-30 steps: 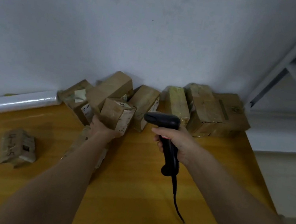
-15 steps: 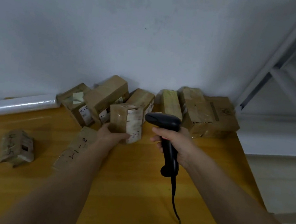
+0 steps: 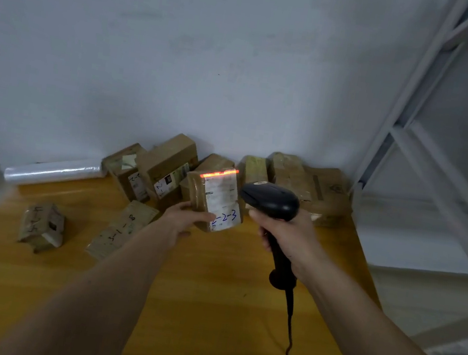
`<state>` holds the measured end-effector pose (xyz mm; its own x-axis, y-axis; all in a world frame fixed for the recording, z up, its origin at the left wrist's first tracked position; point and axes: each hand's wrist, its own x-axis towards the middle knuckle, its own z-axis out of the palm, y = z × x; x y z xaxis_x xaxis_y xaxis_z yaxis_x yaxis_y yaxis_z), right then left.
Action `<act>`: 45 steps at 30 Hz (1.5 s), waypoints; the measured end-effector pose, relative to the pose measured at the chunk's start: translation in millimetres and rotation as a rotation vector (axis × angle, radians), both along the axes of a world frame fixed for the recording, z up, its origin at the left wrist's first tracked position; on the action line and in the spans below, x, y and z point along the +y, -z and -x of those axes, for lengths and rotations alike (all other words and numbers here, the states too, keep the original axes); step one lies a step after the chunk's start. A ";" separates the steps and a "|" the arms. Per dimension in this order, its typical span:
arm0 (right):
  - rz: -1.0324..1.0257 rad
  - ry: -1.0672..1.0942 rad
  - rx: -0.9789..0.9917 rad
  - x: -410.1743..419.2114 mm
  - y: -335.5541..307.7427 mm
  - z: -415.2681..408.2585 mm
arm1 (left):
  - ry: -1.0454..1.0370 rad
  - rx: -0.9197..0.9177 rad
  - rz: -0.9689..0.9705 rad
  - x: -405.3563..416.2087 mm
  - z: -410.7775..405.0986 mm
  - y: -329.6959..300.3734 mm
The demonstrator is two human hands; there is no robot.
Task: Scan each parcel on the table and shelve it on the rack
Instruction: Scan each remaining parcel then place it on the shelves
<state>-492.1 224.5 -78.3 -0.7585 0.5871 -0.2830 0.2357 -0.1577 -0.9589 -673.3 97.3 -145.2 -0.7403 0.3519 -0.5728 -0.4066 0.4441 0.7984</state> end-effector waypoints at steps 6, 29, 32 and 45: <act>-0.016 -0.026 0.006 5.9 -2.5 -22.7 | 0.002 -0.033 -0.036 11.0 -19.7 -8.5; -0.284 -0.225 -0.168 43.0 8.7 -117.6 | -0.113 0.019 -0.042 37.8 -68.6 -35.3; -0.225 -0.222 -0.169 43.0 16.5 -136.1 | -0.116 0.015 -0.044 38.5 -81.8 -32.7; -0.121 -0.058 -0.128 4.8 23.0 -225.4 | 0.126 0.031 -0.055 25.1 -151.4 -19.9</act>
